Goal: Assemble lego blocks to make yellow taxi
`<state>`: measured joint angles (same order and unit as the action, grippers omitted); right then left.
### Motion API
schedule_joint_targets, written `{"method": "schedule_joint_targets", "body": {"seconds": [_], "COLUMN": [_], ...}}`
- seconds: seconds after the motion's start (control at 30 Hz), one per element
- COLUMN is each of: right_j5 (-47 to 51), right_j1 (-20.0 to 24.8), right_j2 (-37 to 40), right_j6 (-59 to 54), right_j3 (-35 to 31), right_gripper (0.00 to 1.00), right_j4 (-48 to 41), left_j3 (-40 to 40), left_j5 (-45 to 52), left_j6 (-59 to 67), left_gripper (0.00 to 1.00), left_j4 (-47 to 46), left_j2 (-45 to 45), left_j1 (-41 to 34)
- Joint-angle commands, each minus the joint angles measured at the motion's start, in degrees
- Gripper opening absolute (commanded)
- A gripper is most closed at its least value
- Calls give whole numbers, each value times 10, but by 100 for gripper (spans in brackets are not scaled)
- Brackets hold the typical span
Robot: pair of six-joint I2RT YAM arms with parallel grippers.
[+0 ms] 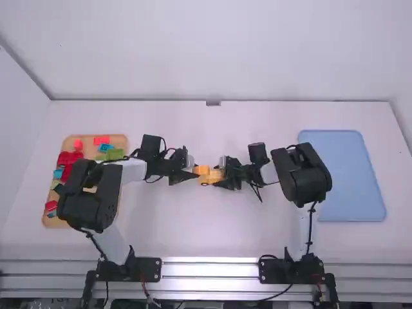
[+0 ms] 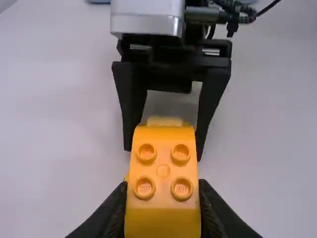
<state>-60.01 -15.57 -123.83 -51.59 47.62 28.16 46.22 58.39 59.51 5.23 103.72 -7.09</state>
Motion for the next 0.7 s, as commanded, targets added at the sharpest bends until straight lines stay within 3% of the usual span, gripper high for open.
{"method": "schedule_joint_targets", "body": {"seconds": [0.0,0.43,0.67], "right_j5": [2,12,9], "right_j1": [2,1,1], "right_j2": [-7,-7,-7], "right_j6": [-3,-1,-1], "right_j3": [3,3,3], "right_gripper": [53,50,50], "right_j4": [-3,-21,-20], "left_j3": [2,2,2], "left_j5": [32,9,-9], "left_j6": [-1,-76,-76], "left_gripper": [5,2,2], "left_j4": [10,125,117], "left_j2": [24,71,75], "left_j1": [-4,-44,-44]}}
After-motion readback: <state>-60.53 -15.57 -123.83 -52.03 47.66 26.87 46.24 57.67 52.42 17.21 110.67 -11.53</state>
